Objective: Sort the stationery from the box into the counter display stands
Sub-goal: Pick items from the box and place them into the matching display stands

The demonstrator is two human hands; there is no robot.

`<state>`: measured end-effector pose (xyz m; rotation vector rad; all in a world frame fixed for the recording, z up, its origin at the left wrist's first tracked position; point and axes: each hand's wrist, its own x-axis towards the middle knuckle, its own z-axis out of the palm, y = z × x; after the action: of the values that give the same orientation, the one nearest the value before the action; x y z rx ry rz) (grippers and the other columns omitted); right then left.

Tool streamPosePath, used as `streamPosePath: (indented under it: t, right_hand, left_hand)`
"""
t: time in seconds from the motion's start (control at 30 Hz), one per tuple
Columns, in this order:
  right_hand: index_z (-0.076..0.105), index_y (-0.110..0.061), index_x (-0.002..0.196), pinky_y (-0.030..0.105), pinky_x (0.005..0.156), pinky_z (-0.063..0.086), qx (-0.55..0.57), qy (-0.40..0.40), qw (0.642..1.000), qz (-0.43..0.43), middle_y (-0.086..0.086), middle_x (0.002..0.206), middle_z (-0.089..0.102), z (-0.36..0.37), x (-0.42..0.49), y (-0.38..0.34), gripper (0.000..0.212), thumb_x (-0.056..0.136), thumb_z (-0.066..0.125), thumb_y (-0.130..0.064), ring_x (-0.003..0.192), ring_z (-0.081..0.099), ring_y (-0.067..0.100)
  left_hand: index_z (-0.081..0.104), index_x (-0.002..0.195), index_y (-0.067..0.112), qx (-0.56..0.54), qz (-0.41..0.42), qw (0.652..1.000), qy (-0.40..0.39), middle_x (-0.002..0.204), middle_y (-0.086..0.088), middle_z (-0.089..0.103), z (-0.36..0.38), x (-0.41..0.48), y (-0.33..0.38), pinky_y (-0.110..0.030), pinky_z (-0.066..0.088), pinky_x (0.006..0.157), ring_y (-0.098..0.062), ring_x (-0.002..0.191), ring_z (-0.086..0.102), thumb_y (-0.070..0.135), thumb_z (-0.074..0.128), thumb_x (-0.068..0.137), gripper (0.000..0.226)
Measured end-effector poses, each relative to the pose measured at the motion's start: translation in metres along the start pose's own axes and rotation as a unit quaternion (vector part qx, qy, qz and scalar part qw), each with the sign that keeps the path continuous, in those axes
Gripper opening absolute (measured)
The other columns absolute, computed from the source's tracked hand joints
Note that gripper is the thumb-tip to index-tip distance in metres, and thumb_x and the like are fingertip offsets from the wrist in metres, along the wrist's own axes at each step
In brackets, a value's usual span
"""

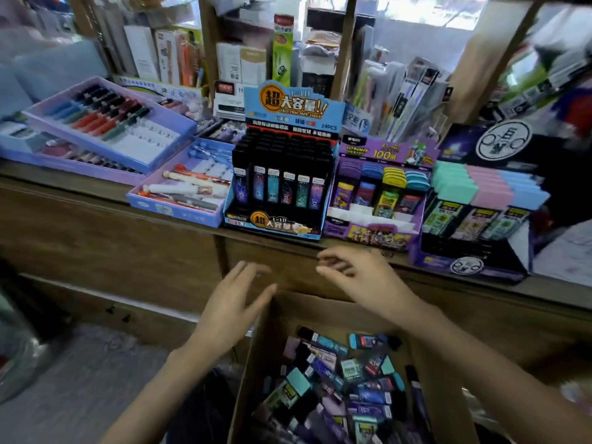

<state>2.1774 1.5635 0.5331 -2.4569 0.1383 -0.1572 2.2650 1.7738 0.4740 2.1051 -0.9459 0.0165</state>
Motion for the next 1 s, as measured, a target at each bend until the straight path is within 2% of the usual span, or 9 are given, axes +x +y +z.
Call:
streamPosePath:
  t: [0.13,0.27,0.4,0.47,0.57,0.63,0.77,0.9,1.0]
  right_hand:
    - [0.064,-0.017,0.116,0.014,0.086,0.047,-0.03,-0.049,0.993,0.103,-0.007,0.11,0.067,0.02,-0.056,0.071,0.028,0.092,0.058,-0.029,0.098,0.061,0.003]
    - [0.065,-0.017,0.112,0.026,0.079,0.049,-0.057,-0.095,0.972,0.21,0.0,0.106,0.069,0.052,-0.099,0.141,0.023,0.093,0.057,-0.027,0.094,0.064,0.014]
    - [0.052,-0.017,0.128,0.031,0.088,0.046,-0.073,-0.11,0.945,0.299,0.008,0.124,0.059,0.085,-0.133,0.185,0.039,0.093,0.054,-0.033,0.111,0.057,0.023]
    - [0.037,-0.012,0.139,0.033,0.099,0.04,-0.066,-0.099,0.93,0.347,0.015,0.138,0.043,0.102,-0.146,0.196,0.053,0.095,0.048,-0.039,0.124,0.046,0.029]
    - [0.007,-0.013,0.151,0.036,0.114,0.018,-0.079,-0.125,0.905,0.399,0.017,0.157,0.006,0.129,-0.158,0.2,0.072,0.096,0.04,-0.048,0.144,0.01,0.031]
    - [0.003,-0.018,0.151,0.039,0.116,0.008,-0.101,-0.144,0.899,0.401,0.014,0.158,-0.009,0.144,-0.161,0.196,0.073,0.096,0.036,-0.053,0.145,-0.006,0.033]
    - [0.007,-0.022,0.151,0.047,0.115,0.016,-0.094,-0.188,0.911,0.355,0.002,0.159,-0.007,0.164,-0.157,0.181,0.074,0.093,0.037,-0.057,0.143,-0.011,0.04]
    - [0.02,-0.021,0.149,0.047,0.115,0.017,-0.076,-0.201,0.928,0.306,-0.003,0.159,0.006,0.155,-0.16,0.179,0.068,0.092,0.045,-0.049,0.143,-0.007,0.042]
    - [0.042,-0.016,0.141,0.027,0.113,0.018,-0.005,-0.159,0.956,0.247,0.002,0.153,0.027,0.139,-0.167,0.185,0.052,0.093,0.053,-0.033,0.144,0.018,0.024]
  left_hand:
    - [0.053,0.122,0.018,-0.032,-0.064,0.992,-0.102,0.117,0.004,0.05,0.063,-0.027,-0.006,-0.022,0.039,0.094,-0.01,0.113,0.049,0.032,0.058,0.092,0.034]
    - [0.055,0.122,0.009,-0.012,-0.122,0.977,-0.177,0.121,-0.007,0.054,0.116,-0.044,-0.021,-0.028,0.038,0.096,-0.022,0.116,0.049,0.024,0.058,0.092,0.034]
    - [0.037,0.142,0.013,0.007,-0.209,0.954,-0.216,0.138,-0.012,0.044,0.156,-0.066,-0.037,-0.029,0.032,0.106,-0.027,0.13,0.038,0.026,0.06,0.091,0.057]
    - [0.02,0.149,0.016,0.047,-0.247,0.936,-0.247,0.152,-0.012,0.023,0.173,-0.08,-0.044,-0.029,0.024,0.112,-0.028,0.139,0.023,0.034,0.057,0.092,0.07]
    - [-0.001,0.151,0.014,0.103,-0.247,0.909,-0.321,0.158,-0.014,-0.008,0.189,-0.098,-0.049,-0.035,0.009,0.116,-0.032,0.145,0.001,0.046,0.05,0.093,0.083]
    - [-0.004,0.151,0.015,0.122,-0.232,0.895,-0.36,0.157,-0.012,-0.016,0.192,-0.102,-0.049,-0.035,0.004,0.116,-0.032,0.145,-0.007,0.05,0.046,0.093,0.084]
    - [0.016,0.15,0.02,0.077,-0.199,0.907,-0.364,0.159,-0.009,-0.001,0.19,-0.101,-0.042,-0.028,0.008,0.115,-0.026,0.146,0.001,0.044,0.052,0.093,0.072]
    - [0.039,0.14,0.01,-0.017,-0.203,0.929,-0.309,0.15,-0.012,0.031,0.187,-0.095,-0.039,0.0,0.015,0.097,-0.014,0.135,0.028,0.024,0.062,0.09,0.057]
    - [0.046,0.134,0.007,-0.018,-0.216,0.939,-0.268,0.141,-0.013,0.041,0.19,-0.091,-0.038,-0.016,0.026,0.103,-0.023,0.131,0.038,0.021,0.064,0.089,0.051]
